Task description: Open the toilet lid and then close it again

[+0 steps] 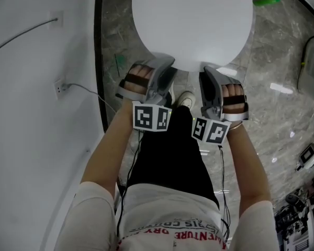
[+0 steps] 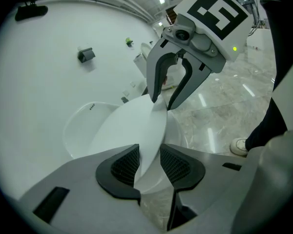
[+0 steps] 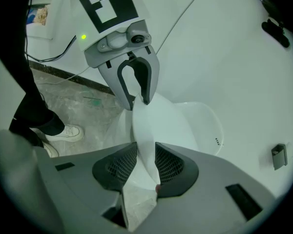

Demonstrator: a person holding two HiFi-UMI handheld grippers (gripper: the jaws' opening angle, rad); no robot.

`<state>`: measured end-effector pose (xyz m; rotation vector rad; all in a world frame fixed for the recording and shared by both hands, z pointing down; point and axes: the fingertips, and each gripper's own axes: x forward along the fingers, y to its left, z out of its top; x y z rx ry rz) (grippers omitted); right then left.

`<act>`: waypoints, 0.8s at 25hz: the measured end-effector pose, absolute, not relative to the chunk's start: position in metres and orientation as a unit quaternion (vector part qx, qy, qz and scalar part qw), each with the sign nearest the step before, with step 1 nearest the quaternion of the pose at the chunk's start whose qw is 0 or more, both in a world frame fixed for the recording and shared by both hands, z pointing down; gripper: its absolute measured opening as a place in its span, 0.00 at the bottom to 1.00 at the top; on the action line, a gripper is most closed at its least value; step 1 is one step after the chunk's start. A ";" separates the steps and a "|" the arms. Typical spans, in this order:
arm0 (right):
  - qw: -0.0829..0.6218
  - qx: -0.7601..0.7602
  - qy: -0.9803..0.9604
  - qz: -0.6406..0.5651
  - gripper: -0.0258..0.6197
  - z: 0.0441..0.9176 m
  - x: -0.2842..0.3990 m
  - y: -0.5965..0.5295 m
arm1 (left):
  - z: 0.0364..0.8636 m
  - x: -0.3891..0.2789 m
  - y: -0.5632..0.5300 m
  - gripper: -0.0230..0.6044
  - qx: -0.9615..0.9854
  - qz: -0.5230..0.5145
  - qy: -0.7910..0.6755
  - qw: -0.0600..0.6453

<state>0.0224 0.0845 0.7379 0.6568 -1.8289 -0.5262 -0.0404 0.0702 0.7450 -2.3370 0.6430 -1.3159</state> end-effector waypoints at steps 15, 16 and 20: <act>0.486 0.300 -0.799 -0.187 0.11 0.554 0.028 0.013 | 0.561 -0.033 -0.006 0.20 -0.855 -0.398 0.294 0.159; 0.484 0.305 -0.798 -0.188 0.11 0.544 0.030 0.006 | 0.551 -0.032 -0.013 0.19 -0.854 -0.395 0.295 0.166; 0.477 0.326 -0.794 -0.189 0.10 0.510 0.030 -0.023 | 0.518 -0.031 -0.042 0.17 -0.852 -0.382 0.302 0.190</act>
